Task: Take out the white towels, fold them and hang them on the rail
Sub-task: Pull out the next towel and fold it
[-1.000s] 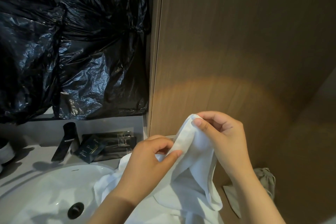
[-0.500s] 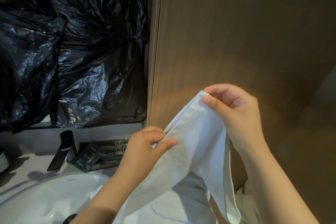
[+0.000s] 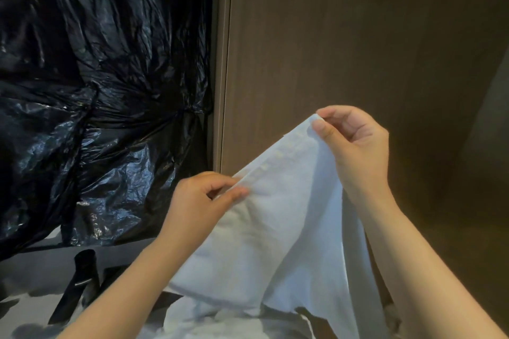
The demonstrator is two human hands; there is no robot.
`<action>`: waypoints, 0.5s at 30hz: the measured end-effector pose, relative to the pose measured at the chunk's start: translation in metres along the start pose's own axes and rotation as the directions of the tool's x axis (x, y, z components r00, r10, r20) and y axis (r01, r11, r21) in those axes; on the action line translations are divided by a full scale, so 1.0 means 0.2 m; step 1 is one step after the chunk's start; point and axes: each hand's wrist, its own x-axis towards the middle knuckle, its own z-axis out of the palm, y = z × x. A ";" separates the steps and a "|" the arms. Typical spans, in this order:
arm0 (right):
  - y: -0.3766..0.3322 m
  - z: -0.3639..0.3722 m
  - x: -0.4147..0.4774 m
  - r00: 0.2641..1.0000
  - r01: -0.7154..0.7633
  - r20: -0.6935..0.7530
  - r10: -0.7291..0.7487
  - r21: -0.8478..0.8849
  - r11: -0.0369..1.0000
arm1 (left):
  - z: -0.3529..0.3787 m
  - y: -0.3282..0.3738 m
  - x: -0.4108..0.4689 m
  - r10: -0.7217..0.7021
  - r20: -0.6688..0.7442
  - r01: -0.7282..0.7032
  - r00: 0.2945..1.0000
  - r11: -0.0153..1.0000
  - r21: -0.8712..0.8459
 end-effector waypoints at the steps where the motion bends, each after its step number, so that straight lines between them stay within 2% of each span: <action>1: -0.01 0.00 0.03 1.000 0.014 -0.009 -0.014 0.000 1.000 | 0.00 0.01 0.03 0.000 -0.012 0.000 1.000 1.000 -0.002; 4: -0.04 0.01 0.15 0.997 0.058 -0.041 -0.058 -0.017 0.998 | -0.03 0.05 0.15 -0.012 -0.032 0.012 0.999 1.000 0.001; 9: -0.10 0.00 0.33 0.995 0.080 -0.051 -0.085 -0.082 0.993 | -0.07 0.07 0.26 -0.062 0.076 0.054 0.995 0.993 0.103; 15: -0.08 -0.05 0.42 0.996 -0.081 0.015 0.084 -0.120 0.989 | -0.12 0.00 0.22 -0.171 0.152 0.160 0.973 0.984 0.080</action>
